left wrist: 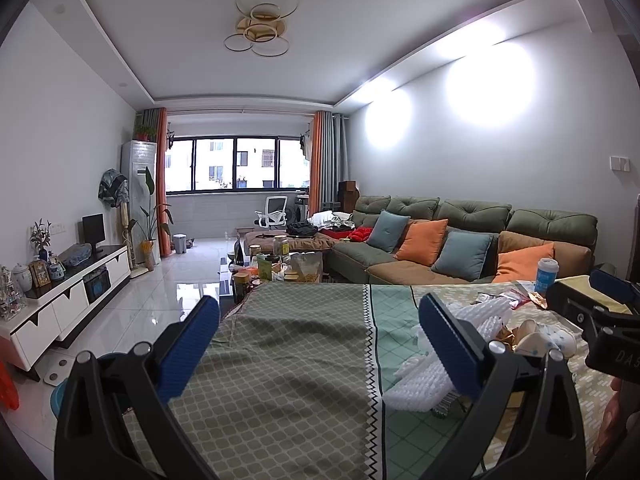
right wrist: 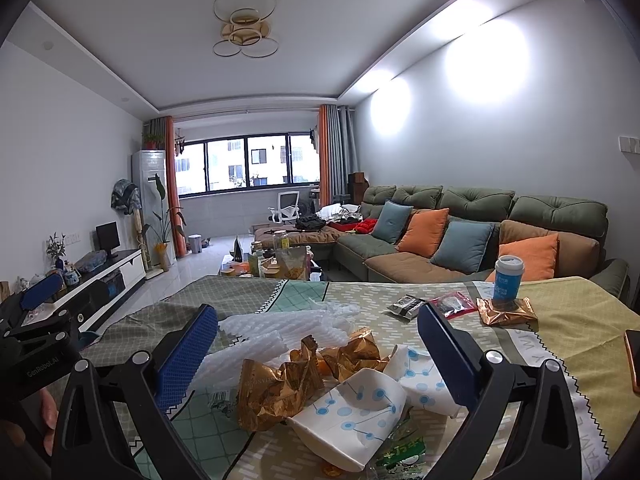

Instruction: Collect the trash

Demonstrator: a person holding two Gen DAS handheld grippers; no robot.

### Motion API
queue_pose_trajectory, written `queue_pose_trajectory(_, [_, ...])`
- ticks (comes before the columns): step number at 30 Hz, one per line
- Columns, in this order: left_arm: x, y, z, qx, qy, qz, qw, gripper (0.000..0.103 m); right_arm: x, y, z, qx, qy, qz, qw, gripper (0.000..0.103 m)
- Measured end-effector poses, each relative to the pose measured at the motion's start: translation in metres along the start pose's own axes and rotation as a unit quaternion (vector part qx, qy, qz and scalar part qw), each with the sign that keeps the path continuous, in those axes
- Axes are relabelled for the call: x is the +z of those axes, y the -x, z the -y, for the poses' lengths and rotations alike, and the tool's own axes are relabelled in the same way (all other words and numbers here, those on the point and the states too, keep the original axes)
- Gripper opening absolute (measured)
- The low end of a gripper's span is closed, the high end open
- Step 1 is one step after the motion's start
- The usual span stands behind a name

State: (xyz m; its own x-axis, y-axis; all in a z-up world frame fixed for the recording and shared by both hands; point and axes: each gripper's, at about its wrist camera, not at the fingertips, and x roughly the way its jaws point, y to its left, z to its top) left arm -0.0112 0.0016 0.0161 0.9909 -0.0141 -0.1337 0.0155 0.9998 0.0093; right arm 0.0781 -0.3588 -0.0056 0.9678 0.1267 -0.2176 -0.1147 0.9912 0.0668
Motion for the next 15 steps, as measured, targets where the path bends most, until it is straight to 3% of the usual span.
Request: queue_pose_trajectory(15, [-0.0005,-0.0001,-0.0004,-0.001,0.001,0.000,1.0000,0.100,0.0031,0.0022,0.0008,0.000,0.000,0.001,1.000,0.099])
